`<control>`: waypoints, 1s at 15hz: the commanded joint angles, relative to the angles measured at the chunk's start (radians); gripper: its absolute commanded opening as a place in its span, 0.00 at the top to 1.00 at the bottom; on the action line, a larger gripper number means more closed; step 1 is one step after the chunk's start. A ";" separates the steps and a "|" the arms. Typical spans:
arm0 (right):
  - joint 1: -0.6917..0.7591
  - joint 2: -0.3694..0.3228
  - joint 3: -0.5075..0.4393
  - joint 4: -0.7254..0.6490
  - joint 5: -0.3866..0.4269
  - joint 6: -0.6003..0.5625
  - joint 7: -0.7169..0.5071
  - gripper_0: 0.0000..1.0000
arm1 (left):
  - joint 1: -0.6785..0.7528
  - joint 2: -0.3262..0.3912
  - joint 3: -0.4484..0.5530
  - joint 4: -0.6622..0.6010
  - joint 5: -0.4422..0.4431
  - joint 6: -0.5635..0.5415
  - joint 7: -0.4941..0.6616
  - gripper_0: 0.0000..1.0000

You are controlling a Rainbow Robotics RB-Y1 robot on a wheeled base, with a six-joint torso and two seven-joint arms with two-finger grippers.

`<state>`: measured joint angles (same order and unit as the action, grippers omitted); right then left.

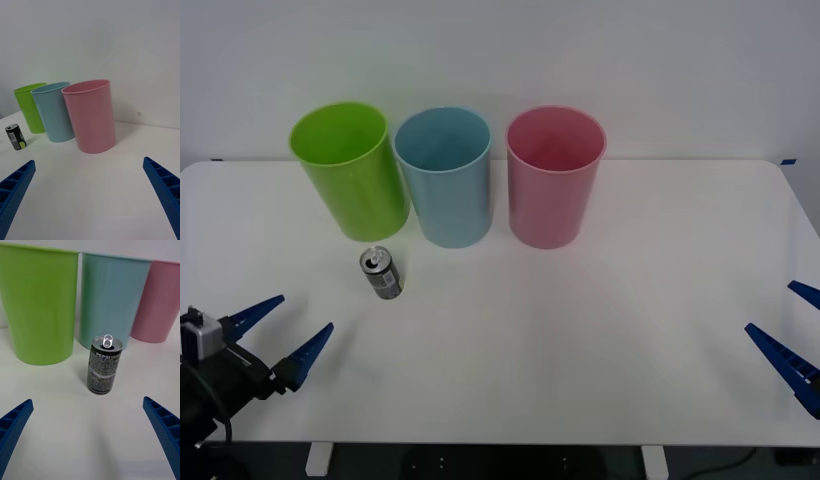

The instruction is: Grasp the object on the table and drop it into the matching bin: aluminum can to the light blue bin, PET bottle to the pink bin.

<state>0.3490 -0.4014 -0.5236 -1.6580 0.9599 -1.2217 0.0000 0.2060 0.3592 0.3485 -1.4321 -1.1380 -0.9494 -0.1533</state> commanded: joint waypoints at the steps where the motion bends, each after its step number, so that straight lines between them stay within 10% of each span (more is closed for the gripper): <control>1: 0.000 0.000 0.000 0.000 0.000 0.000 0.000 0.00 | -0.062 0.000 -0.020 0.079 0.000 0.000 -0.035 0.00; 15: 0.000 0.000 0.000 0.000 0.000 0.000 0.000 0.00 | -0.269 -0.172 -0.028 0.217 -0.177 0.103 -0.051 0.00</control>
<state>0.3490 -0.4014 -0.5236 -1.6580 0.9599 -1.2217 0.0000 -0.0562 0.1959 0.3205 -1.2198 -1.3089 -0.8527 -0.2047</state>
